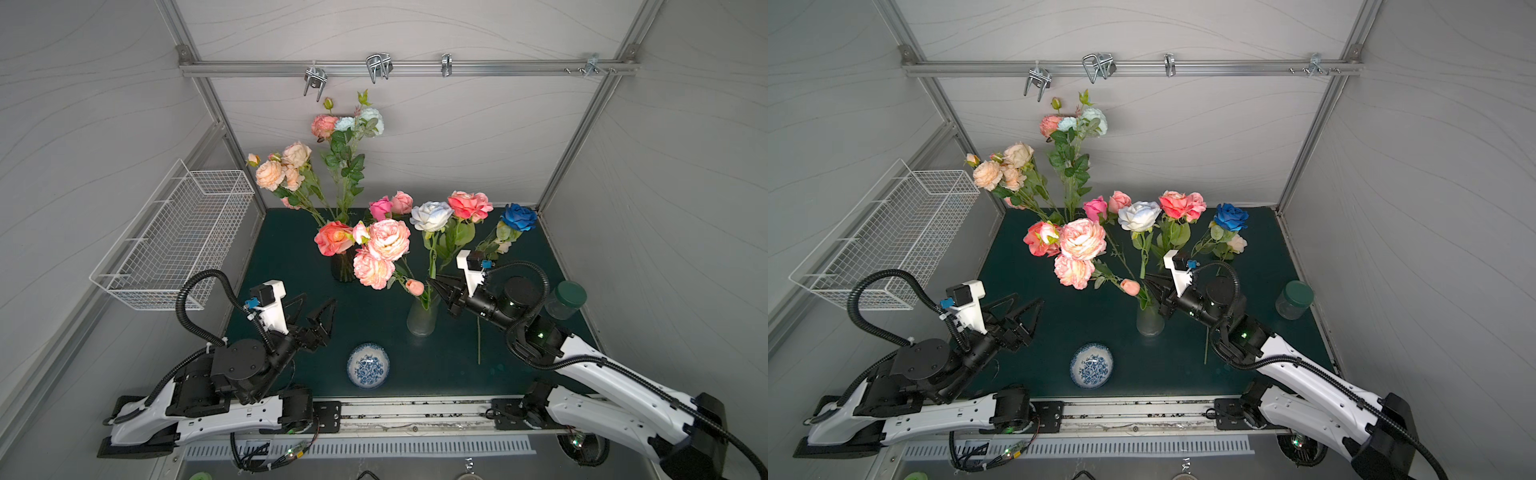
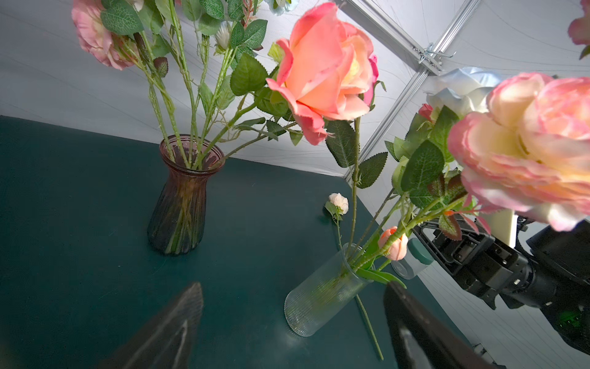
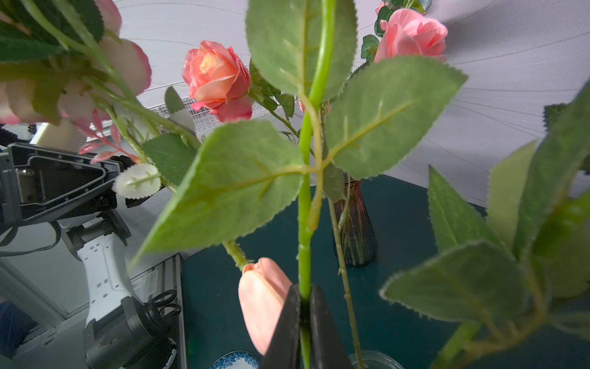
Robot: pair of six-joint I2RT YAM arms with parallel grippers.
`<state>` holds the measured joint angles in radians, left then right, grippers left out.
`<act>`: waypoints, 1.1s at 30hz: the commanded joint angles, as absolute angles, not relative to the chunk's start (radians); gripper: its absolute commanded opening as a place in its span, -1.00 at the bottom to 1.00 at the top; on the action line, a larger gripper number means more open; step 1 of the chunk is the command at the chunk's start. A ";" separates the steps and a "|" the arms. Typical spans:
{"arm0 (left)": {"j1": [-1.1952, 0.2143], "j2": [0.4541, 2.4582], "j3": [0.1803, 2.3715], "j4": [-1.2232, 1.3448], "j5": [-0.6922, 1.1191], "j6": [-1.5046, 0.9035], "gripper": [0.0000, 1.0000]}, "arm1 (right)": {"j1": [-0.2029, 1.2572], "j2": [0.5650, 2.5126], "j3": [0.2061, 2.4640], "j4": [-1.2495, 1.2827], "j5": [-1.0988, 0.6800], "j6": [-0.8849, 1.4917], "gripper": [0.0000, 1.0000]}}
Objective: Arrange flowers in a vase
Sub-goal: Place the flower in the vase.
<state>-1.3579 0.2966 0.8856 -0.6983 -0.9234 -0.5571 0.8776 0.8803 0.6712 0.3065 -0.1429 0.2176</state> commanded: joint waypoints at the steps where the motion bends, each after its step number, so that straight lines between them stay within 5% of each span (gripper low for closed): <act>1: -1.359 0.308 0.885 -0.660 -0.928 -0.571 0.82 | 0.896 0.876 0.682 0.226 -0.135 0.215 -0.64; 8: -1.359 0.307 0.884 -0.654 -0.930 -0.562 0.82 | 0.911 0.925 0.730 0.199 -0.130 0.210 -0.15; 20: -1.360 0.308 0.891 -0.649 -0.930 -0.549 0.82 | 0.927 0.893 0.783 0.118 -0.116 0.237 0.09; 33: -1.359 0.299 0.890 -0.624 -0.933 -0.511 0.83 | 0.945 0.684 0.843 -0.261 -0.148 0.304 0.28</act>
<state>-1.3579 0.2974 0.8841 -0.6765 -0.9234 -0.5266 0.9348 0.7414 0.8310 -0.1158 -0.1284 0.2806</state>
